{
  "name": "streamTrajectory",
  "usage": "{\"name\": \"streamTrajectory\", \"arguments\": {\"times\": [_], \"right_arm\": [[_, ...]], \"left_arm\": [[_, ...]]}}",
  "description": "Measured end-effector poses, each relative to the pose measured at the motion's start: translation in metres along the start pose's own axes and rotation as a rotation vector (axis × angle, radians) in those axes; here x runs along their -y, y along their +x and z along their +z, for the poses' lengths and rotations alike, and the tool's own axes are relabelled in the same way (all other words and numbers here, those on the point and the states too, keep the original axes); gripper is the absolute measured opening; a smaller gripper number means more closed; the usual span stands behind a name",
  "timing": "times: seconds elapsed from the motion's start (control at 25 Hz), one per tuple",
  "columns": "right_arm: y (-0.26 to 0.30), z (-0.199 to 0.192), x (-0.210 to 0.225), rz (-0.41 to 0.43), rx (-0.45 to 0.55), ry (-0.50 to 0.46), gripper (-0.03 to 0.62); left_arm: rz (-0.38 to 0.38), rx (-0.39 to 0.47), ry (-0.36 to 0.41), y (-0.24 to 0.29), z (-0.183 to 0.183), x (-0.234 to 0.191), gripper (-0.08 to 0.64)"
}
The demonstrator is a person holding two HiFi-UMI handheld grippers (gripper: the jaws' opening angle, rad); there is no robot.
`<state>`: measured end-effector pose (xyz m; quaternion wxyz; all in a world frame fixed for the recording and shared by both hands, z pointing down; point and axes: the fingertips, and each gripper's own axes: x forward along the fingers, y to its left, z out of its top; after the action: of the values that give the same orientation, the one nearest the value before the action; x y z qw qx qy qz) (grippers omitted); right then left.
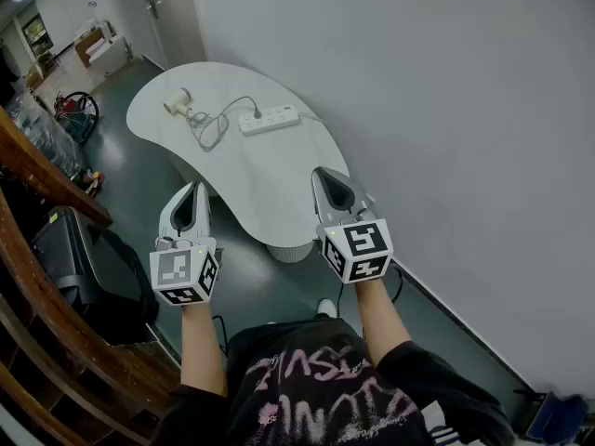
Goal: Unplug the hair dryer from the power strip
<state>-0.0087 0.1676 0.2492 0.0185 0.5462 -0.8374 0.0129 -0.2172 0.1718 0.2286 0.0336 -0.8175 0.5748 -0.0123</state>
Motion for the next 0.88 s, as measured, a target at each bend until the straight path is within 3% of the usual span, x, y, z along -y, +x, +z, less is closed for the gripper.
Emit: {"name": "streamTrajectory", "arguments": {"times": [0.88], "right_arm": [[-0.019,0.002,-0.011,-0.043,0.038,0.022,0.011]], "left_arm": [[-0.034,-0.008,-0.026,-0.014,-0.009,0.000,0.000]]}}
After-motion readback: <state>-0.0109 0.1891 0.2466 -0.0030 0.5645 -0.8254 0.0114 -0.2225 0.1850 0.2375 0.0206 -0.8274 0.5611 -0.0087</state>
